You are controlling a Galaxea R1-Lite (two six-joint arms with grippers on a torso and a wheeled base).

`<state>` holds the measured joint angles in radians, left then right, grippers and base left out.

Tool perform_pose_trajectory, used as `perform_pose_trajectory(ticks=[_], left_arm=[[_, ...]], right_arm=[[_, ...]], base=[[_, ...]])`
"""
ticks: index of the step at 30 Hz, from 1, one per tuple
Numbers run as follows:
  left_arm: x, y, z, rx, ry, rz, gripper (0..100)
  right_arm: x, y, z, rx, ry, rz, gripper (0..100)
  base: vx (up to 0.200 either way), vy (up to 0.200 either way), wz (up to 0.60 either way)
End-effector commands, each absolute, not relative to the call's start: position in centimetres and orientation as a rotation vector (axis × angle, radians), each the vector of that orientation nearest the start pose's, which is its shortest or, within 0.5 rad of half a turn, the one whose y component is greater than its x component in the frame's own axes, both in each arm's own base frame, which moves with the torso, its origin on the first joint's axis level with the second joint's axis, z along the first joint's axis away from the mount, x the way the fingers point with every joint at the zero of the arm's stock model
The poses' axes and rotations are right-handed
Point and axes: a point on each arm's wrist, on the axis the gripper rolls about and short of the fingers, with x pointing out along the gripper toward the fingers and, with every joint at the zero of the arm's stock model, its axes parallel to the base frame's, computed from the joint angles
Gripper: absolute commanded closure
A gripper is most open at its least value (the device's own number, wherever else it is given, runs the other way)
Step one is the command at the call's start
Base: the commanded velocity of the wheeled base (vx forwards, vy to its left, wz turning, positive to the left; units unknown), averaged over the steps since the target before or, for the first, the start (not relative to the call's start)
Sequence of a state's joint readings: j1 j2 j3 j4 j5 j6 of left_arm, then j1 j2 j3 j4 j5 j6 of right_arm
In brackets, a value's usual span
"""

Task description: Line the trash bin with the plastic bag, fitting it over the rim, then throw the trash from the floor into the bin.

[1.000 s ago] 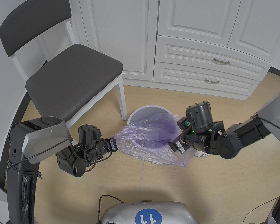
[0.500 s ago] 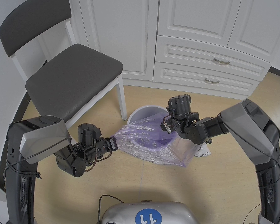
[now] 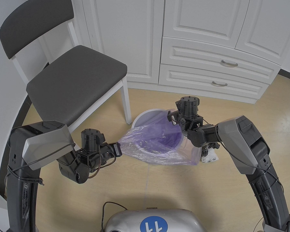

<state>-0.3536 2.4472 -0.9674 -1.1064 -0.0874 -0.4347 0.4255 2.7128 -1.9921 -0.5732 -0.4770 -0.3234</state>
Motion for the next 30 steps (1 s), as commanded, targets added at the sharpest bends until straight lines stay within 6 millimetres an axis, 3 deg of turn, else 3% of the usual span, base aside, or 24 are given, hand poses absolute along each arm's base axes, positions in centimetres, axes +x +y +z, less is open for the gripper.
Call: perform_pose_trajectory(ticks=[1, 2, 3, 5, 6, 7, 9, 11, 15, 19, 20, 23, 26, 30], left_arm=[[39.1, -14.6, -1.4, -0.376, 0.45, -0.348, 100], [39.1, -14.6, -1.4, -0.376, 0.45, -0.348, 100], [39.2, -14.6, -1.6, -0.379, 0.432, -0.352, 100], [39.1, -14.6, -1.7, -0.38, 0.42, -0.357, 100], [39.1, -14.6, -1.7, -0.38, 0.42, -0.357, 100], [39.1, -14.7, -1.7, -0.381, 0.417, -0.359, 100], [39.1, -14.7, -1.7, -0.381, 0.416, -0.359, 100], [39.1, -14.7, -1.5, -0.383, 0.402, -0.362, 100], [38.9, -14.7, -1.7, -0.381, 0.404, -0.365, 100], [38.5, -14.6, -1.6, -0.378, 0.412, -0.365, 100], [38.3, -14.6, -1.5, -0.376, 0.415, -0.366, 0], [37.1, -14.2, 0.5, -0.37, 0.404, -0.383, 0], [34.6, -14.0, 2.8, -0.318, 0.411, -0.46, 0], [32.9, -13.5, 3.1, -0.212, 0.431, -0.497, 0]], right_arm=[[51.2, 21.8, 5.8, -0.29, -0.005, -0.015, 0], [51.2, 21.8, 5.8, -0.29, -0.005, -0.015, 0], [50.8, 21.9, 8.6, -0.218, -0.111, -0.024, 0], [50.3, 22.1, 10.8, -0.162, -0.173, -0.027, 0], [50.3, 22.1, 10.8, -0.162, -0.173, -0.027, 0], [49.6, 22.1, 13.4, -0.124, -0.218, -0.031, 0], [49.0, 21.9, 15.6, -0.114, -0.24, -0.035, 0], [47.7, 21.2, 14.8, -0.181, -0.129, -0.028, 0], [42.1, 18.8, 12.2, -0.431, 0.234, 0.066, 0], [39.5, 18.7, 12.0, -0.435, 0.251, 0.145, 0], [39.0, 18.7, 12.1, -0.431, 0.236, 0.147, 0], [36.8, 18.2, 11.9, -0.445, 0.24, 0.161, 0], [33.8, 17.4, 11.9, -0.479, 0.272, 0.188, 0], [31.8, 16.5, 11.3, -0.492, 0.317, 0.2, 0]], base=[[0.0, 0.0, 0.0], [0.0, 0.0, 0.0], [0.0, 0.0, 0.0], [0.0, 0.0, 0.0], [0.0, 0.0, 0.0], [0.0, 0.0, 0.0], [0.0, 0.0, 0.0], [0.0, 0.0, 0.0], [0.0, 0.0, 0.0], [0.0, 0.0, 0.0], [0.0, 0.0, 0.0], [0.0, 0.0, 0.0], [0.0, 0.0, 0.0], [0.0, 0.0, 0.0]])
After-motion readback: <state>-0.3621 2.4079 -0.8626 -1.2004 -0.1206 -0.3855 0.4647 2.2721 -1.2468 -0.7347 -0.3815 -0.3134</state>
